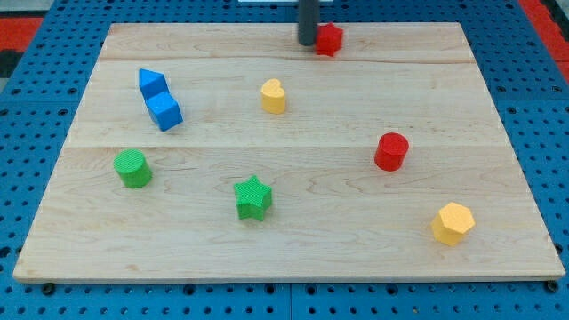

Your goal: Move the yellow heart towards top

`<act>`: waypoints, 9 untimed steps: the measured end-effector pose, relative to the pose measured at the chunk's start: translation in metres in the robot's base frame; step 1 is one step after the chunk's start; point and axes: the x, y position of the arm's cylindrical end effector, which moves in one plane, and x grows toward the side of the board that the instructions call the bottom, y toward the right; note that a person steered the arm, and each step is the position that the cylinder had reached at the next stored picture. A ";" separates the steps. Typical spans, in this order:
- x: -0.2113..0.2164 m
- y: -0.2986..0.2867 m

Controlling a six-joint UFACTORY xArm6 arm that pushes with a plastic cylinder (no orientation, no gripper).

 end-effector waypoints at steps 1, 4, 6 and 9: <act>0.000 0.059; 0.159 -0.046; 0.099 -0.048; 0.102 0.035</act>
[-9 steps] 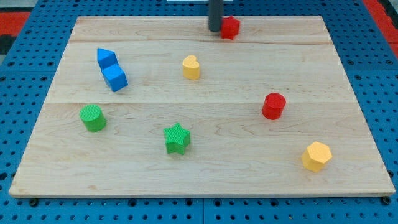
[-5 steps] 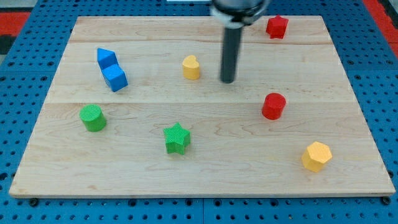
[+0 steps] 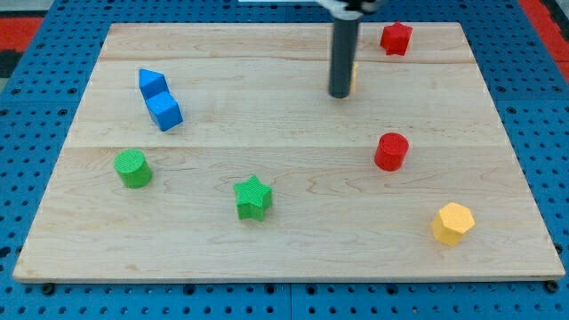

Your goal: Move the yellow heart towards top

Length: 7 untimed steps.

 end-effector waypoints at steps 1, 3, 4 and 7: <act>-0.007 0.023; -0.028 0.064; -0.029 0.004; 0.042 -0.103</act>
